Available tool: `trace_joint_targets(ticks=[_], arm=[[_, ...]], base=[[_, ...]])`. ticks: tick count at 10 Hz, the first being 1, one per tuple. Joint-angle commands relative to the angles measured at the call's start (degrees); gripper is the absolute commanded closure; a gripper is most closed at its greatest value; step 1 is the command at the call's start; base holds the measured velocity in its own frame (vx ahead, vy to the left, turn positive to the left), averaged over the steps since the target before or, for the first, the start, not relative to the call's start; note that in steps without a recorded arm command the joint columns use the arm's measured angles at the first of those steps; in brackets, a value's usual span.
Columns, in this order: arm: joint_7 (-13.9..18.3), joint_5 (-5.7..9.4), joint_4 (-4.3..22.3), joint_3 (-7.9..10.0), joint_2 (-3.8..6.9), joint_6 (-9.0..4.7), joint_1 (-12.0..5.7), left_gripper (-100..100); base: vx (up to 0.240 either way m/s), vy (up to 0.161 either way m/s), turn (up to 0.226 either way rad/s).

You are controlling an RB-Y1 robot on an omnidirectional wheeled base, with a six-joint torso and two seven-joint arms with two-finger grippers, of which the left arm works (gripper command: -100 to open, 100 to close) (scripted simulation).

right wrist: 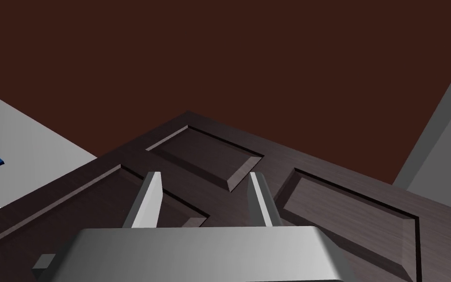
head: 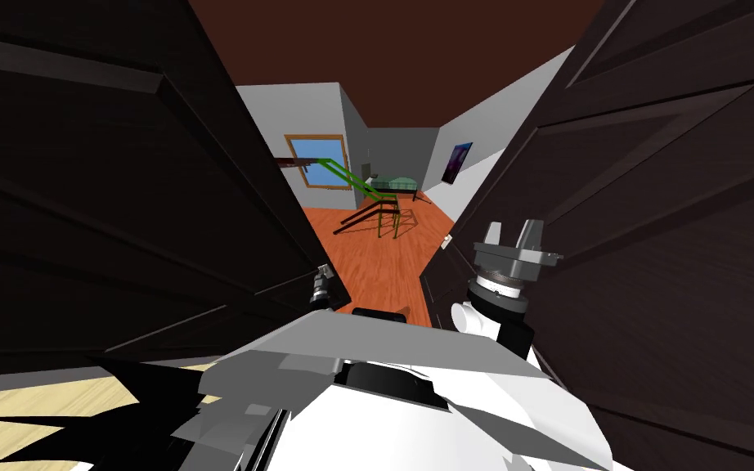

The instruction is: Push the door open

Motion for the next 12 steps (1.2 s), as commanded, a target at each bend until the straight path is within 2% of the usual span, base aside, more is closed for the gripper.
trace_joint_targets(ticks=[1,4,5,9,11,12], arm=[[-0.75,1.01,-1.10,1.67,0.27,-0.28,0.68,100],[-1.91,2.94,-1.34,3.82,0.03,-0.44,1.01,100],[-1.77,3.07,-0.59,3.35,-0.32,-0.28,0.91,-100],[-2.24,3.96,-1.80,3.68,-1.28,0.08,1.70,-100],[-2.56,4.56,-2.64,3.90,-2.30,0.33,2.24,-100],[-2.50,4.42,-2.58,3.87,-2.03,0.39,2.12,-100]], base=[[0.093,0.020,-0.024],[0.126,0.029,-0.010],[-0.003,-0.120,0.044],[-0.108,-0.178,0.049],[-0.107,-0.173,0.039],[-0.065,-0.066,0.015]])
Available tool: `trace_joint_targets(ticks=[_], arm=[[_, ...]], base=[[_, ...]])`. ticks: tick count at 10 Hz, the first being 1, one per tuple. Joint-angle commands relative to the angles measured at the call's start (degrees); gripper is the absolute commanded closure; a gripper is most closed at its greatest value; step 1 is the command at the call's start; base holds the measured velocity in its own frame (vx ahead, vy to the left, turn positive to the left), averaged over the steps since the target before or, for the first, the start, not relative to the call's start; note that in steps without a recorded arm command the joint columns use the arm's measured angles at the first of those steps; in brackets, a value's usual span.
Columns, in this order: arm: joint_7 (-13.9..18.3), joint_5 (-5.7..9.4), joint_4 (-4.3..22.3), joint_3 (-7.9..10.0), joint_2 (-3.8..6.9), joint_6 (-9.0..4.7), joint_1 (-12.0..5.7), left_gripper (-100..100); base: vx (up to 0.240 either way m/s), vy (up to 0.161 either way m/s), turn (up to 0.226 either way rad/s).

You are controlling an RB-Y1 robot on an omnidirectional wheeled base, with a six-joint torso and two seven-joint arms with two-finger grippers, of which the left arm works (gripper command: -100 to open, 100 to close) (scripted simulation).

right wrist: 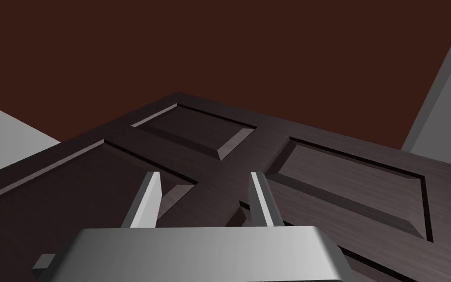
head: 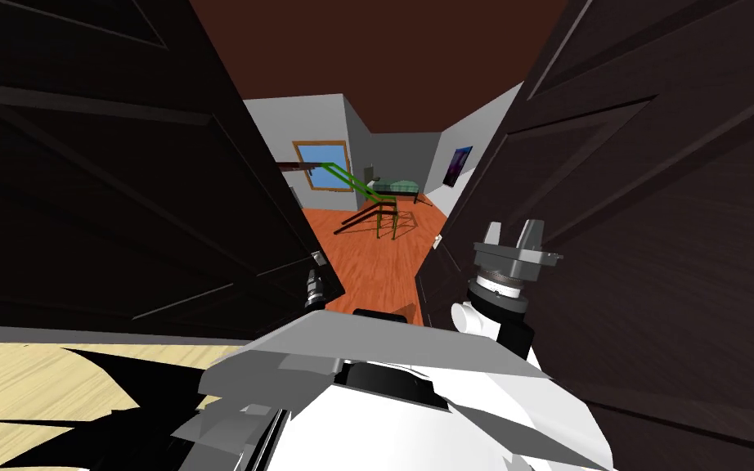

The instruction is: Push the door open

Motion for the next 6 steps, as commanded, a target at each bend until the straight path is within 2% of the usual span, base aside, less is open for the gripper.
trace_joint_targets(ticks=[1,4,6], arm=[[0.02,0.03,0.49,0.20,0.59,-0.32,-0.25,-100],[0.06,0.08,1.17,0.49,0.88,-0.77,-0.60,-100],[0.09,0.11,1.73,0.72,0.76,-1.14,-0.89,-100]], base=[[0.110,0.042,-0.027],[0.212,0.122,-0.023],[0.152,0.126,-0.021]])
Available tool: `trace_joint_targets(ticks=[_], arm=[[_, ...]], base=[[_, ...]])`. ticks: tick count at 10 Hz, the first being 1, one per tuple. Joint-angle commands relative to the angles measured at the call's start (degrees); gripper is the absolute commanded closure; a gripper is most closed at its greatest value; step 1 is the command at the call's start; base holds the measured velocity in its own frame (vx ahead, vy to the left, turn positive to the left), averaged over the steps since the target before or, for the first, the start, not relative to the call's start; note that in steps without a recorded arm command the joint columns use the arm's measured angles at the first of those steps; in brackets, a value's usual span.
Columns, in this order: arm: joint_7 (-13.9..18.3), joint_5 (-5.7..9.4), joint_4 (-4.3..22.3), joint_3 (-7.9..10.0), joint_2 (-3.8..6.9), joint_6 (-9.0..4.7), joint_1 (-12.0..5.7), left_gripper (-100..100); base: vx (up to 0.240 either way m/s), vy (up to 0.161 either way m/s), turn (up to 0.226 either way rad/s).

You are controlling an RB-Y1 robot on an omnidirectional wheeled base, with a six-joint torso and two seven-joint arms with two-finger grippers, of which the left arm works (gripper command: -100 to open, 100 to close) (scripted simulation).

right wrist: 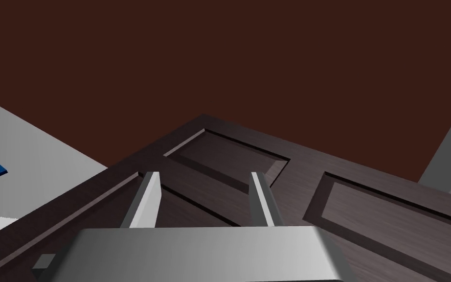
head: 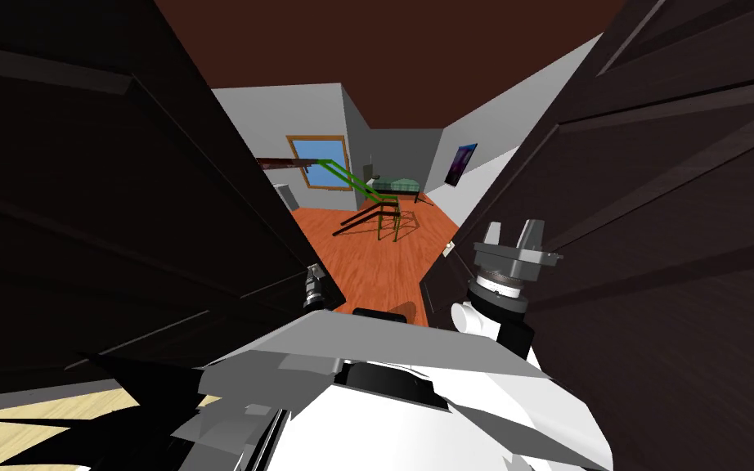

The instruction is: Push the door open

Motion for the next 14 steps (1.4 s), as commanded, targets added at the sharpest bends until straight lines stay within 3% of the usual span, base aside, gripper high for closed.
trace_joint_targets(ticks=[1,3,4,9,11,14], arm=[[0.03,0.03,0.47,0.19,-0.21,-0.34,-0.22,-100],[0.04,0.03,0.60,0.21,-0.33,-0.40,-0.28,-100],[0.04,0.03,0.60,0.21,-0.33,-0.40,-0.28,100],[0.04,0.03,0.60,0.21,-0.33,-0.40,-0.28,100],[-0.33,0.82,0.63,1.17,0.01,-0.22,-0.07,100],[-0.33,0.82,0.63,1.17,0.01,-0.22,-0.07,100]], base=[[0.178,0.154,-0.026],[0.126,0.103,-0.014],[-0.016,-0.013,0.001],[-0.011,-0.010,0.000],[0.115,0.017,0.025],[0.053,0.016,0.015]])
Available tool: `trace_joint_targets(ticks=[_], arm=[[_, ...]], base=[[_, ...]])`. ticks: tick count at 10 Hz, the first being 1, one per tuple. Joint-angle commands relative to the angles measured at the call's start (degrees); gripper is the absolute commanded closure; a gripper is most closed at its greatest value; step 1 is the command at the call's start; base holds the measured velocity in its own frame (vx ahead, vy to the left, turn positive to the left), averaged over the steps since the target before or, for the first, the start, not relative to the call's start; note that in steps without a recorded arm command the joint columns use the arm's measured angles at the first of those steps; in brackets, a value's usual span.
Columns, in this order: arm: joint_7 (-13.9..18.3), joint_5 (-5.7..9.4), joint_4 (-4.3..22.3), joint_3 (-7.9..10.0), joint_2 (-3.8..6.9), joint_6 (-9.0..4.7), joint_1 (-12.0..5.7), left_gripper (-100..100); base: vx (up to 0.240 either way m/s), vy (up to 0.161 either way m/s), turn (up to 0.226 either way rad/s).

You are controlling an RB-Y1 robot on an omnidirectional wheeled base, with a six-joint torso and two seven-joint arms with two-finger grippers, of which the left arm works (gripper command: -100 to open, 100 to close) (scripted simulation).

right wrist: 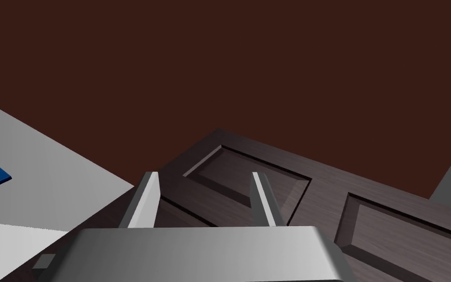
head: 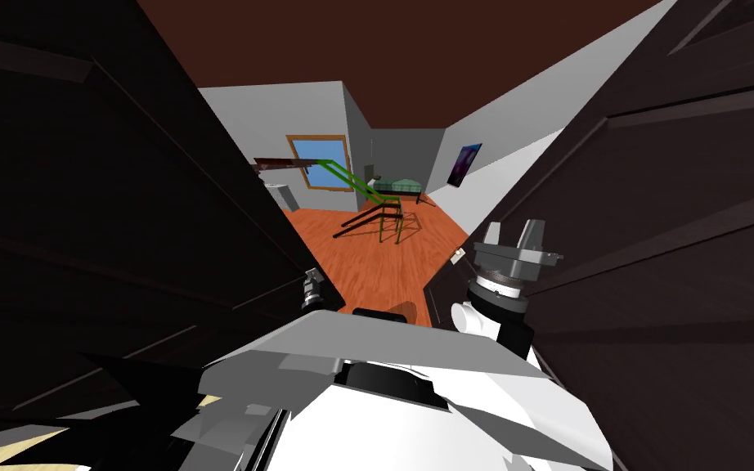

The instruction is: Push the door open

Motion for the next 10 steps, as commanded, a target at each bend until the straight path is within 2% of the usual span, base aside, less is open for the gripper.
trace_joint_targets(ticks=[1,5,10], arm=[[-0.49,0.84,-0.31,1.09,0.20,0.03,0.18,100],[-1.33,2.71,-0.59,3.43,0.16,0.10,0.46,100],[-2.46,5.21,-0.97,6.57,-1.00,0.19,0.84,100]], base=[[0.133,0.011,0.030],[0.189,0.038,0.048],[0.206,0.048,0.060]])
